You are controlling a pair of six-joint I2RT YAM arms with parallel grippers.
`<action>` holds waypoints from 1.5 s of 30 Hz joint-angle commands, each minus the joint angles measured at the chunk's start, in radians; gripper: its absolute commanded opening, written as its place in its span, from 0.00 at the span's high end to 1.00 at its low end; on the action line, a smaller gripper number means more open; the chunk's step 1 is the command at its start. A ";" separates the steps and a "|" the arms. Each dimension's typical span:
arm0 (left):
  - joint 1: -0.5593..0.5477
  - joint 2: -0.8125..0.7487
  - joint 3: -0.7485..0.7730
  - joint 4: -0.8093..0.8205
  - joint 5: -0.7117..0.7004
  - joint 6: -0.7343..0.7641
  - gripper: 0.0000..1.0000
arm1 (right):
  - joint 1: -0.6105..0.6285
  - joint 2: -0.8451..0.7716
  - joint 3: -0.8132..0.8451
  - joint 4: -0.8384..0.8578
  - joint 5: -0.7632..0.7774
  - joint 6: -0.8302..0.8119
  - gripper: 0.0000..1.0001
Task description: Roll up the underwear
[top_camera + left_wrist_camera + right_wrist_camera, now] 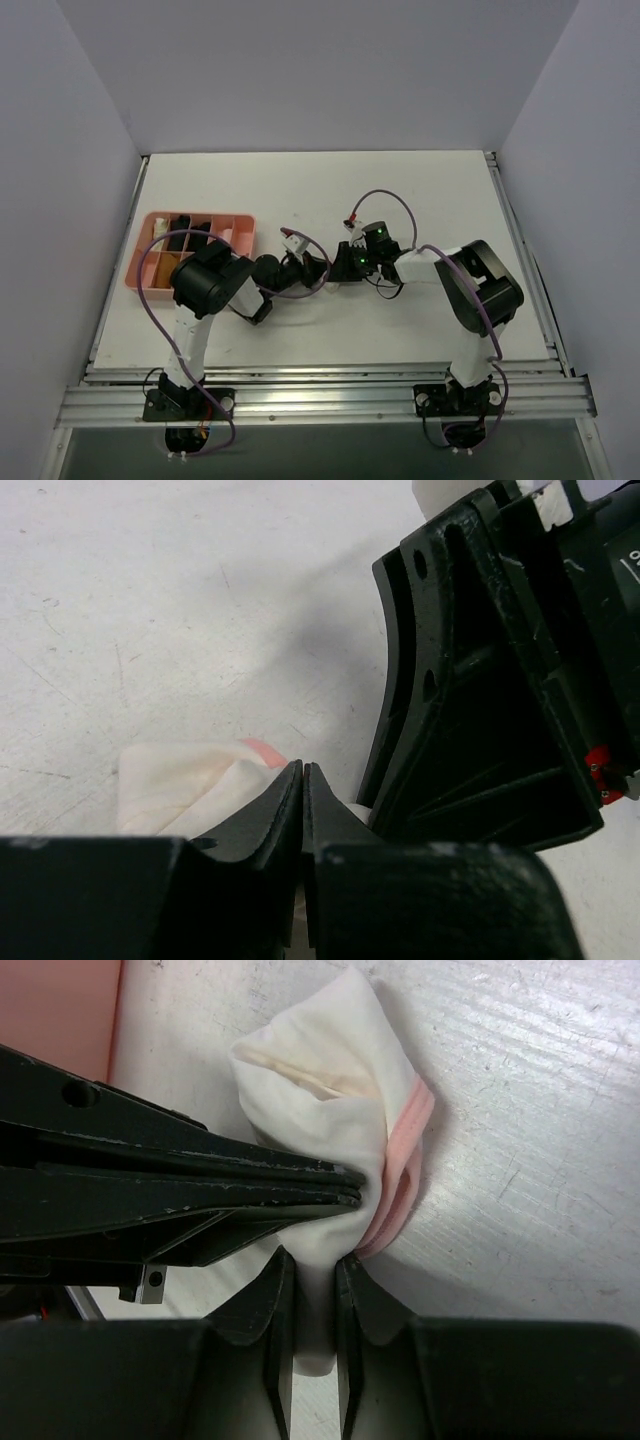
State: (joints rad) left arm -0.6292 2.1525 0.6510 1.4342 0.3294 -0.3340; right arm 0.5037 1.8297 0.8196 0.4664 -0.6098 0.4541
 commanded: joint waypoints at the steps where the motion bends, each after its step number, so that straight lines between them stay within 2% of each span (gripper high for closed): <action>1: 0.003 -0.003 -0.034 -0.136 0.002 -0.003 0.87 | 0.021 0.069 -0.060 -0.087 0.045 0.000 0.95; 3: 0.005 -0.068 -0.030 -0.197 -0.001 -0.003 0.86 | 0.024 0.063 -0.068 -0.089 0.056 0.001 1.00; 10: 0.032 -0.368 0.079 -0.564 -0.078 0.007 0.79 | 0.030 0.026 -0.092 -0.098 0.111 0.009 1.00; 15: 0.043 -0.620 0.202 -0.947 -0.159 0.058 0.78 | 0.048 0.006 -0.080 -0.098 0.125 0.003 1.00; 16: 0.043 -0.660 0.223 -1.063 -0.173 0.082 0.78 | 0.052 -0.001 -0.074 -0.106 0.131 -0.002 1.00; 19: 0.056 -0.805 0.321 -1.274 -0.199 0.133 0.78 | 0.070 -0.018 -0.024 -0.162 0.169 -0.026 1.00; 20: 0.059 -0.872 0.340 -1.395 -0.202 0.147 0.78 | 0.075 -0.036 -0.008 -0.178 0.183 -0.031 1.00; 22: 0.068 -0.948 0.360 -1.551 -0.263 0.162 0.78 | 0.082 -0.059 0.036 -0.219 0.221 -0.040 1.00; 24: 0.074 -1.075 0.325 -1.618 -0.358 0.165 0.77 | 0.085 -0.098 0.090 -0.257 0.242 -0.049 1.00; 25: 0.078 -1.115 0.308 -1.664 -0.469 0.139 0.76 | 0.091 -0.125 0.111 -0.268 0.255 -0.061 1.00; 27: 0.095 -1.218 0.279 -1.696 -0.533 0.107 0.73 | 0.096 -0.139 0.159 -0.303 0.289 -0.077 1.00; 30: 0.105 -1.278 0.272 -1.771 -0.515 0.078 0.72 | 0.111 -0.144 0.285 -0.369 0.324 -0.106 1.00; 35: 0.120 -1.284 0.383 -1.969 -0.500 0.113 0.72 | 0.154 -0.104 0.469 -0.442 0.399 -0.031 1.00; 41: 0.169 -1.382 0.374 -2.018 -0.564 0.142 0.69 | 0.281 -0.050 0.527 -0.358 0.504 0.136 1.00; 45: 0.203 -1.376 0.378 -2.057 -0.561 0.141 0.69 | 0.380 -0.003 0.546 -0.231 0.602 0.247 1.00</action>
State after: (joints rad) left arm -0.4507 0.7742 0.9863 -0.5686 -0.2077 -0.2073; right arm 0.8307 1.7920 1.3300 0.1417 -0.1184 0.5846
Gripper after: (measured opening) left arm 0.309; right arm 0.140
